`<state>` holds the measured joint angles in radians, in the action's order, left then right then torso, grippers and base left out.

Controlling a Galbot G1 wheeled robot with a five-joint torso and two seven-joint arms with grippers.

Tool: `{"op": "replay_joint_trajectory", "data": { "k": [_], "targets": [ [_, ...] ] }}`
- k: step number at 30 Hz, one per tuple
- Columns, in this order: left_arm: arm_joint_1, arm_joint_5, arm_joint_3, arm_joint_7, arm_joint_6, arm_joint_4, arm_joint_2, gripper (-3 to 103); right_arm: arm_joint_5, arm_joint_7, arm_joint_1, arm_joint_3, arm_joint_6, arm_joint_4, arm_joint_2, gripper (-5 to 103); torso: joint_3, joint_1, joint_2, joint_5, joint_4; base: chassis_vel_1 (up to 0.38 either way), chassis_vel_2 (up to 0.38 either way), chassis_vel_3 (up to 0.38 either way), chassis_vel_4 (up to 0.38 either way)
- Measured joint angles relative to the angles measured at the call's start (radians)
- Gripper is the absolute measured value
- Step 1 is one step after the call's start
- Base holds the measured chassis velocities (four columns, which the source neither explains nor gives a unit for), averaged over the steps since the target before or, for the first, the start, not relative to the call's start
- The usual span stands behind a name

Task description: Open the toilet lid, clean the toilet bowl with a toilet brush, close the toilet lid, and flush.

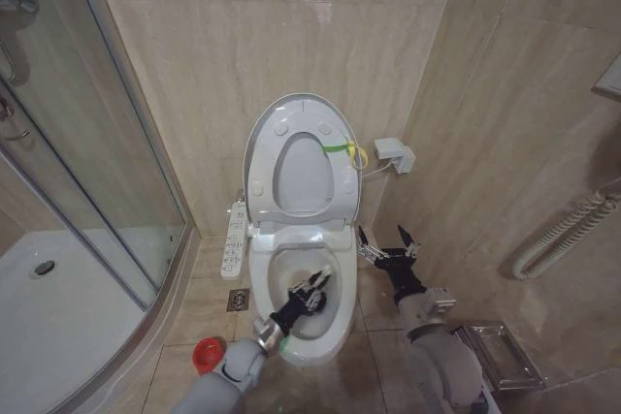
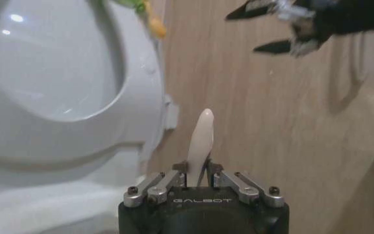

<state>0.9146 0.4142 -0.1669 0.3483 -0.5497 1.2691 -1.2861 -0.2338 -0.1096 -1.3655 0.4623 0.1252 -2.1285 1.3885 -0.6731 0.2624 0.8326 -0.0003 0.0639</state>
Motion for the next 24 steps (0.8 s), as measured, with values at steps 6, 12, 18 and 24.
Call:
{"op": "replay_joint_trajectory", "data": {
  "k": [6,12,18,24],
  "targets": [
    [0.009,0.004,-0.008,-0.004,-0.002,-0.009,-0.005,19,0.000,0.000,0.000,0.000,0.000,0.000,0.000,100,0.000,0.000,0.000,0.0002,-0.0003,0.000,0.000,0.000,0.000],
    [-0.018,0.018,0.033,0.033,-0.005,-0.118,0.003,19,0.000,0.000,0.000,0.000,0.000,0.000,0.000,100,0.000,0.000,0.000,0.0002,-0.0004,0.000,0.000,0.000,0.000],
    [-0.025,0.032,0.031,0.030,0.002,-0.072,0.005,19,0.000,0.000,0.000,0.000,0.000,0.000,0.000,100,0.000,0.000,0.000,0.0004,-0.0004,0.000,0.000,0.000,0.000],
    [0.005,0.028,-0.006,0.015,0.004,0.013,-0.008,19,0.000,0.000,0.000,0.000,0.000,0.000,0.000,100,0.000,0.000,0.000,0.0003,-0.0001,0.000,0.000,0.000,0.000]
  ]
}}
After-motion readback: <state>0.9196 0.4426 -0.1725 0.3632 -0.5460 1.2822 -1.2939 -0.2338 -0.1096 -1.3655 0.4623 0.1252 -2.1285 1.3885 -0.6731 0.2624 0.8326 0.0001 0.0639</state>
